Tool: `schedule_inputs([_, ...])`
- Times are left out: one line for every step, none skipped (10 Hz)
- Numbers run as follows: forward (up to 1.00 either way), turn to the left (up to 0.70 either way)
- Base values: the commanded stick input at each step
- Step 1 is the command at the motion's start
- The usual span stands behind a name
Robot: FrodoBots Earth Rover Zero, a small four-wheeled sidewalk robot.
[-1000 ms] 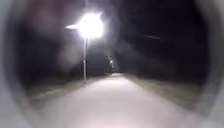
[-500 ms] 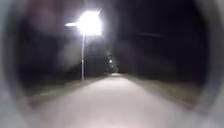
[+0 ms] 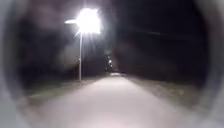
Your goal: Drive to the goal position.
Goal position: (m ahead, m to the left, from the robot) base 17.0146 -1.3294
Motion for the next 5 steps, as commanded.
schedule_inputs([0.7, 0.0])
schedule_inputs([0.7, 0.0])
schedule_inputs([0.7, 0.0])
schedule_inputs([0.7, 0.0])
schedule_inputs([0.7, 0.0])
